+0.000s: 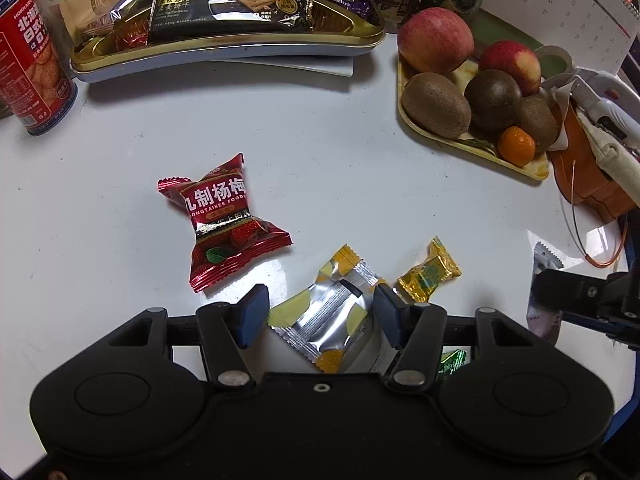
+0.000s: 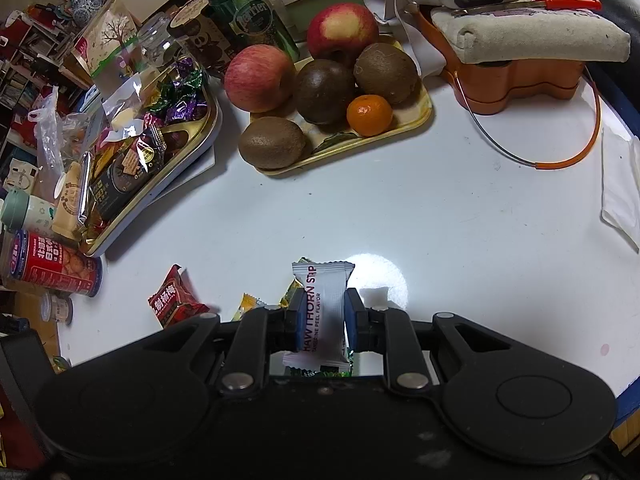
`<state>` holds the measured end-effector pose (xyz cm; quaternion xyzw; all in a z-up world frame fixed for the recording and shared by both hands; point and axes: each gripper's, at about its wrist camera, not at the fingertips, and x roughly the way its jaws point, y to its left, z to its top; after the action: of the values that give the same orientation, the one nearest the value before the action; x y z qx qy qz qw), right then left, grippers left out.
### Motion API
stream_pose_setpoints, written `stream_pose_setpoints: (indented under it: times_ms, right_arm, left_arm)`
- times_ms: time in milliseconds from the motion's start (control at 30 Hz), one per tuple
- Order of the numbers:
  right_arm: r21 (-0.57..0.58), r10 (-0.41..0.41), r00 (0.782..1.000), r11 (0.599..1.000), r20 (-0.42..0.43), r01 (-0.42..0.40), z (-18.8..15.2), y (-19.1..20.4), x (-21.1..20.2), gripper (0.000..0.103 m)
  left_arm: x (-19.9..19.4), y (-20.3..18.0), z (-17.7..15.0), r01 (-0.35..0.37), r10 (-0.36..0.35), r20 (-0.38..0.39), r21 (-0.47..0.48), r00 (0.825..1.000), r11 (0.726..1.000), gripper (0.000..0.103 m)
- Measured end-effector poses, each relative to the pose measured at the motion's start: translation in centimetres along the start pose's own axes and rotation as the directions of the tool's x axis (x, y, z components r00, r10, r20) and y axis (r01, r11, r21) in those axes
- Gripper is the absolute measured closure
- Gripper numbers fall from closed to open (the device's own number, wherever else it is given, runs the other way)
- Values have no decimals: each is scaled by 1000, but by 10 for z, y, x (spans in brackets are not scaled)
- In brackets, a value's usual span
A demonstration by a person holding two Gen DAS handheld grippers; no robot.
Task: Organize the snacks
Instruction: 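Grasp the silver-yellow wrapped candy with the left tool and lift it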
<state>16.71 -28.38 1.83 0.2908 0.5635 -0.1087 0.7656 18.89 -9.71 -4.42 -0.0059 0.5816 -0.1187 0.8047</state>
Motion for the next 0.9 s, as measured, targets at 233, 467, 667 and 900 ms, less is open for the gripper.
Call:
stream_pose_setpoints:
  times_ms: [233,467,667,900]
  right_arm:
    - [1,7,1000,1000,-8,-7,-1,-2,0,82]
    - [8,16,1000,1000,-7,-16,-1,-3,-3,82]
    - [12,24,1000,1000,-11,-24,-1,-6,-5,82]
    - [32,35,999,999,-1,-35,1,-12,-11,82]
  left_arm:
    - [5,-9,-5,-48,50,-19,73,999,996,40]
    - [8,-14,-8,-11,11,4,78,1000,997,39]
    - [15,-13,-9,-43,45,-27,77,999,996,34]
    - [10,15,-13,-84,82,-94,-20,992,996,35]
